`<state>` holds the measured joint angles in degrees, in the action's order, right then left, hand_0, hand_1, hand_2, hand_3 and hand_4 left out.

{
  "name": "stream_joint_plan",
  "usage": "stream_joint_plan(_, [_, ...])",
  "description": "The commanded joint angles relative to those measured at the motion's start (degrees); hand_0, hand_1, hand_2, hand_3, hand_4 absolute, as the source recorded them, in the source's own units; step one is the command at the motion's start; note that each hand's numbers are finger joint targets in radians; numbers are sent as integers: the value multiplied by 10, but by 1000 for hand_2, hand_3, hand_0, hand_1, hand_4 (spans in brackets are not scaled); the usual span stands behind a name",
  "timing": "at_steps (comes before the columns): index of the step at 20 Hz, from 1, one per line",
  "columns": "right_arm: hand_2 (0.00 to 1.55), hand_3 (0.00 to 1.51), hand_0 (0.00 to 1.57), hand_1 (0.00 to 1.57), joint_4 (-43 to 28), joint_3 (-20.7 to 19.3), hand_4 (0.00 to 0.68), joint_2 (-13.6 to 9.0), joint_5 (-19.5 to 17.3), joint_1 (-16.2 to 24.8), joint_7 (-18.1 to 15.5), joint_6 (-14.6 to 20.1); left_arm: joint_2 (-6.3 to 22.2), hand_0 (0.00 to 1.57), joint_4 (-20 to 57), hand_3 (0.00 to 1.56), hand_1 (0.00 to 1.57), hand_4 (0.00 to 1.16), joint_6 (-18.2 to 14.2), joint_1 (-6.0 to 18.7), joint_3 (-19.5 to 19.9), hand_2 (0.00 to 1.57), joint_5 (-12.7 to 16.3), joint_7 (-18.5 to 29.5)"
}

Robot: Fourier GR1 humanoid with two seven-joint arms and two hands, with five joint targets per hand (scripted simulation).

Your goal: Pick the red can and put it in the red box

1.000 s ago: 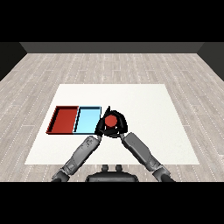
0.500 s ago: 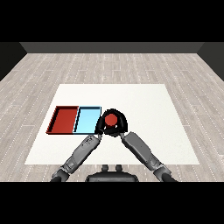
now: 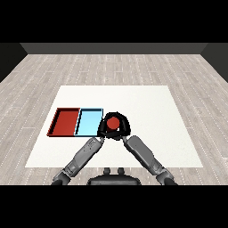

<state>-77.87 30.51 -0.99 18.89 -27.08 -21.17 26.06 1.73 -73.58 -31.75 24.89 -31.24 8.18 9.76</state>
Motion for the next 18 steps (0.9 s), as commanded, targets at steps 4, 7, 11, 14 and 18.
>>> stream_joint_plan(4, [1454, 1398, 1486, 1486, -20, 31, 545, 9, -4, -12, 2, 29, -16, 1571, 28, 1426, 1571, 926, 11, -35, -1, 1530, 27, 78])
stream_joint_plan(7, [1262, 1195, 1255, 1255, 1, 15, 0, 9, 49, -33, 11, -15, -17, 1571, -9, 1489, 1571, 1119, -16, -7, -8, 1556, 16, 17])
stream_joint_plan(11, [0, 0, 0, 0, -28, -3, 0, 9, 1, 5, 7, -44, -17, 1571, 0, 1491, 1571, 1140, -14, 9, -8, 1569, 21, 6])
stream_joint_plan(14, [0, 0, 0, 0, -21, 13, 0, 9, 6, -10, 14, -25, -17, 1571, 32, 1491, 1571, 1140, -45, 45, -33, 1569, 54, 21])
stream_joint_plan(18, [0, 0, 0, 0, -106, -32, 0, -28, -28, 28, 59, -57, -5, 1571, -37, 1486, 1571, 1148, -16, -6, -6, 1571, -1, -11])
